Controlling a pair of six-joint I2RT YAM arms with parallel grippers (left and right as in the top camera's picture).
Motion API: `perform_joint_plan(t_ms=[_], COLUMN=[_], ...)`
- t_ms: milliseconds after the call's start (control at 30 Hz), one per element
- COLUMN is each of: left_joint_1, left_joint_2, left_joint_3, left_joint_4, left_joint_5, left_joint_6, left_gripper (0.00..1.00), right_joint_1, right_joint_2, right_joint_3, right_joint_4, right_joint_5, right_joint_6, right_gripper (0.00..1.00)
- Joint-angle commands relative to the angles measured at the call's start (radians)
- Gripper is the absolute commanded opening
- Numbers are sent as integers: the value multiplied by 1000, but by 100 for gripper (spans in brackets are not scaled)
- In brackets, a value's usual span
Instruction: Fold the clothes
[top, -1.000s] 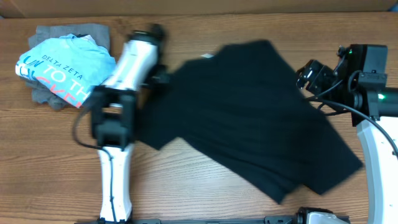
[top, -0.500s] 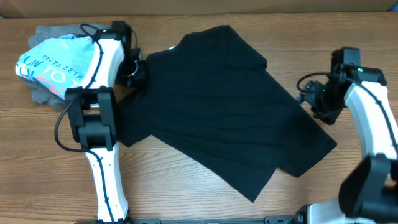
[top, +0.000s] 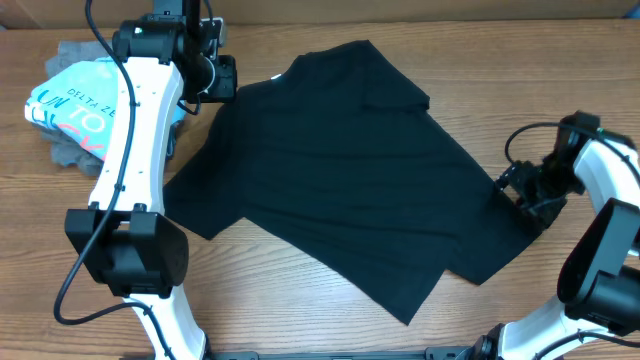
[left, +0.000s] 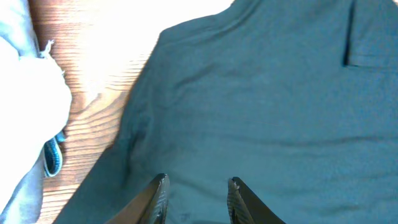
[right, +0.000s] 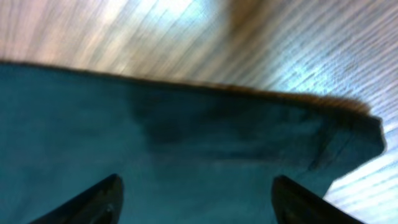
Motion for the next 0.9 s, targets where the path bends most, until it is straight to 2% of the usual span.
perform_joint_plan(t_ms=[0,67,133,167,267,333,367,500,600,667,700,733,800,833,867], left_joint_1=[-22,-27,-30,-31,-31,-31,-31,-31,-31,-34,-35,-35,-35,-35,-35], left_joint_2=[-6,-6,-6,-6,-6,-6,-6,-6,-6,-6,-6,-6,-6,-6,-6], left_joint_3=[2,2,2,2,2,2,2,2,2,2,2,2,2,2,2], left_joint_4=[-22,-41,-56,-59,-69,-77,-80,-80,-79,-76,-75,-71,-64,-63,-59], left_joint_5=[13,13,13,13,13,13,13,13,29,47,61,79,114,122,138], left_joint_6=[27,27,27,27,27,27,27,26,27,27,27,26,26,25,19], left_gripper=[35,34,34,34,34,34,34,34,34,36,39,46,73,97,100], right_joint_1=[-13,-30,-63,-76,-110,-122,-129,-147,-160,-166,-172,-179,-193,-201,-209], right_joint_2=[0,0,0,0,0,0,0,0,0,0,0,0,-3,-6,-11], right_joint_3=[-107,-162,-217,-237,-286,-302,-304,-282,-227,-194,-167,-136,-75,-38,6], right_joint_4=[65,127,212,251,389,490,567,806,929,940,936,923,872,828,769], right_joint_5=[97,102,104,101,86,50,40,-9,-20,-20,-21,-24,-48,-84,-153], right_joint_6=[110,130,159,166,184,184,184,183,183,183,183,183,176,166,129], right_gripper=[85,85,79,71,37,21,18,15,7,5,4,4,6,20,40])
